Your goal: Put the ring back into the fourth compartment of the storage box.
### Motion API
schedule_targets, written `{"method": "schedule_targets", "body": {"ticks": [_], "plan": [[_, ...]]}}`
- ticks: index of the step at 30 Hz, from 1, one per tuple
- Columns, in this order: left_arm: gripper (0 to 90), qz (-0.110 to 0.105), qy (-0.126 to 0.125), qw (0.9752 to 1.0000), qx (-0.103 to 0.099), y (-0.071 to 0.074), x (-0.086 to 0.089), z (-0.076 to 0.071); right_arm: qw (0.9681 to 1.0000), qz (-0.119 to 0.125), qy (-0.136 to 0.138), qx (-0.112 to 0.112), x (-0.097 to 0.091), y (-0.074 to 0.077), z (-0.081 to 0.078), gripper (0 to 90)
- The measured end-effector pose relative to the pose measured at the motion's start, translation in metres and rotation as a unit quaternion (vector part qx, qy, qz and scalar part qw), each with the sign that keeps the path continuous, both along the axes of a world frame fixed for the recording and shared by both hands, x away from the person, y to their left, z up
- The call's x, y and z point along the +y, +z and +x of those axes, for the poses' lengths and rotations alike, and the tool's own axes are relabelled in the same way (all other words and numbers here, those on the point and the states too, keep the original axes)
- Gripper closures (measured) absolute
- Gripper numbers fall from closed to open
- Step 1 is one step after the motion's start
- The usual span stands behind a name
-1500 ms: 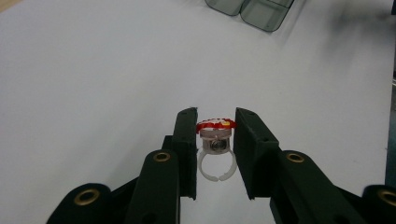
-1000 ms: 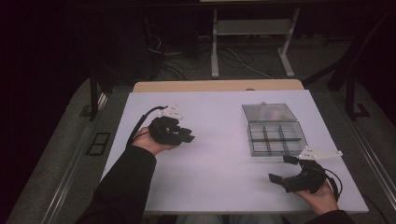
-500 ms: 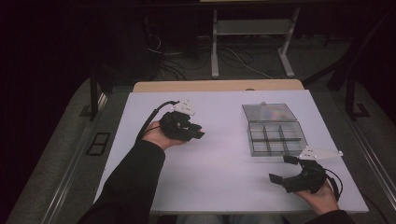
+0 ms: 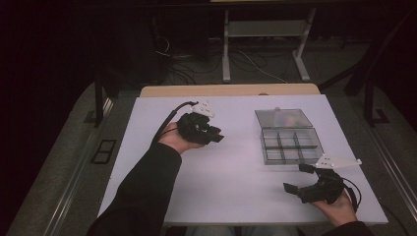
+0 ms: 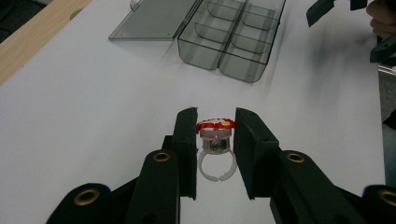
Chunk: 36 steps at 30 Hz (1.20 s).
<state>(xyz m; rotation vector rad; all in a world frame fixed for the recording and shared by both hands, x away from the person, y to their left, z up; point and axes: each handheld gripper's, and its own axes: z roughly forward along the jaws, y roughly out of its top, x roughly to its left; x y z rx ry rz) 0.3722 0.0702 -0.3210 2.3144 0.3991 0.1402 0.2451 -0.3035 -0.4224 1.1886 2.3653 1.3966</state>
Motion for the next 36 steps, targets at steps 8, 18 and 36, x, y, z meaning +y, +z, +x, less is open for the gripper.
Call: {"method": "schedule_targets", "body": {"ticks": [8, 18, 36], "plan": [[69.1, -0.009, -0.011, 0.9999, -0.003, 0.002, -0.018, 0.005, 1.0, 0.0, -0.001, -0.001, -0.001, 0.0, 0.0, 0.0], [69.1, -0.015, -0.019, 0.9997, -0.007, 0.003, -0.038, 0.014, 1.0, 0.002, -0.001, -0.002, -0.002, 0.001, 0.0, 0.0], [69.2, -0.031, -0.026, 0.9992, -0.003, -0.005, -0.072, 0.033, 1.0, 0.004, 0.0, -0.001, -0.003, 0.002, -0.001, 0.0]]}}
